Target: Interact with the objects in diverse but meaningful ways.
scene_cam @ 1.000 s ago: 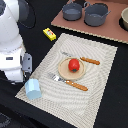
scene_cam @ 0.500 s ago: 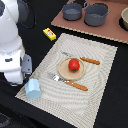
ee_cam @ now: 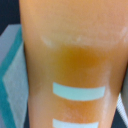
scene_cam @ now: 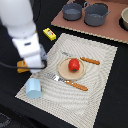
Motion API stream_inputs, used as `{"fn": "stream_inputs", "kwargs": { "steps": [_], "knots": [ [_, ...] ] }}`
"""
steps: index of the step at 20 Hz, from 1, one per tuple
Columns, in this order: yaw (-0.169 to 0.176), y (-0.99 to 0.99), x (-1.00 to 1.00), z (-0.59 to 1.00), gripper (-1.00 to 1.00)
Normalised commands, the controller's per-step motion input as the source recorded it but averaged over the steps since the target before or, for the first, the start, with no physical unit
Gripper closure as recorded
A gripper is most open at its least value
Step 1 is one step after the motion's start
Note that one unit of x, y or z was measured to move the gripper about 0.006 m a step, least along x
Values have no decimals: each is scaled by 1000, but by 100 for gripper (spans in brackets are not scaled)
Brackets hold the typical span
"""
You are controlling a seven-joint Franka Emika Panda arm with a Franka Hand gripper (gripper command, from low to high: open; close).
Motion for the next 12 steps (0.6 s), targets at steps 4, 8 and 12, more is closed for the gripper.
{"fn": "stream_inputs", "kwargs": {
  "steps": [4,8,12],
  "knots": [
    [5,609,936,662,100],
    [0,559,959,499,100],
    [0,468,988,370,100]
  ]
}}
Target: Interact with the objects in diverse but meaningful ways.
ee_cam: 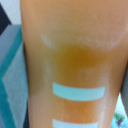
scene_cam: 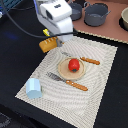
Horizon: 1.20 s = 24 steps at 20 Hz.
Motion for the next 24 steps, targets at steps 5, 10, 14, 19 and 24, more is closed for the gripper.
{"fn": "stream_inputs", "kwargs": {
  "steps": [5,10,14,19,24],
  "knots": [
    [0,462,962,207,100],
    [-3,495,887,34,100],
    [-93,431,571,14,100],
    [-111,484,494,86,100],
    [-55,668,510,35,100]
  ]
}}
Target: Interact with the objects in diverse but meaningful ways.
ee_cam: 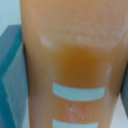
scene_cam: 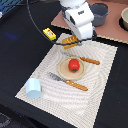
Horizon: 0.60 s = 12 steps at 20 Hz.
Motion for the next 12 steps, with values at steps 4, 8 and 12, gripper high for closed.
{"fn": "stream_inputs", "kwargs": {
  "steps": [4,8,12],
  "knots": [
    [0,756,616,0,100],
    [0,456,637,-95,100],
    [0,211,495,-106,100]
  ]
}}
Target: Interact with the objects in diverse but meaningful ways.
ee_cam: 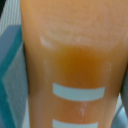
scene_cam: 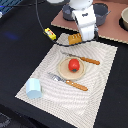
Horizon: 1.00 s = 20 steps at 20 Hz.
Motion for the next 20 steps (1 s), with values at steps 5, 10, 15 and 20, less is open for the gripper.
{"fn": "stream_inputs", "kwargs": {
  "steps": [5,10,15,20],
  "knots": [
    [0,0,341,188,-100],
    [0,22,211,338,-100],
    [0,182,19,722,-100],
    [-20,221,-278,810,-100]
  ]
}}
